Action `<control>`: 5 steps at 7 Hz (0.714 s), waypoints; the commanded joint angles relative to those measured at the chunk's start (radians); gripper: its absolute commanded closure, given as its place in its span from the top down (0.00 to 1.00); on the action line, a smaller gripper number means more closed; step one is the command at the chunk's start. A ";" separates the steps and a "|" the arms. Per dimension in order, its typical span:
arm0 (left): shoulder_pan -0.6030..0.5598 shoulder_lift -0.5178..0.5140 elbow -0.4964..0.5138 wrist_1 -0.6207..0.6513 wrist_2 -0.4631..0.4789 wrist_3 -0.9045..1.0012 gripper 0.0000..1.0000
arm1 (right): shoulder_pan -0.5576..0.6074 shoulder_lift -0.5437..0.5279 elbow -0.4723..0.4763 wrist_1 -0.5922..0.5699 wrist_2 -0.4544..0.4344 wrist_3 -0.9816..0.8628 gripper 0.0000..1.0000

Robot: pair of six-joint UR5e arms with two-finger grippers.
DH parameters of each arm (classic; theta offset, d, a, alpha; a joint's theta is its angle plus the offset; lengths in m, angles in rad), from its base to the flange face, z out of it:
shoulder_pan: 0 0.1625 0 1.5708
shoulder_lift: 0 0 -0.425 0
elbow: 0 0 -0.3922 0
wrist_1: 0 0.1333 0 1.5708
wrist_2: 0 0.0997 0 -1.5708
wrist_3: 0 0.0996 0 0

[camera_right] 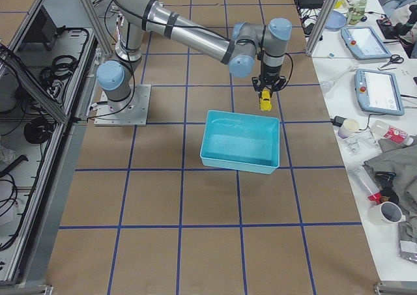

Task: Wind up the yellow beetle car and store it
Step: 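Carry the car with the right gripper into the light-blue bin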

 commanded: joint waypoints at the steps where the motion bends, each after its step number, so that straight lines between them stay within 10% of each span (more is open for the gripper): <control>1: -0.001 0.001 0.001 -0.004 0.004 -0.001 1.00 | -0.146 0.003 0.017 0.018 -0.005 -0.144 0.00; 5: -0.002 0.010 -0.002 -0.016 0.006 0.001 1.00 | -0.255 0.026 0.292 -0.325 -0.023 -0.279 0.00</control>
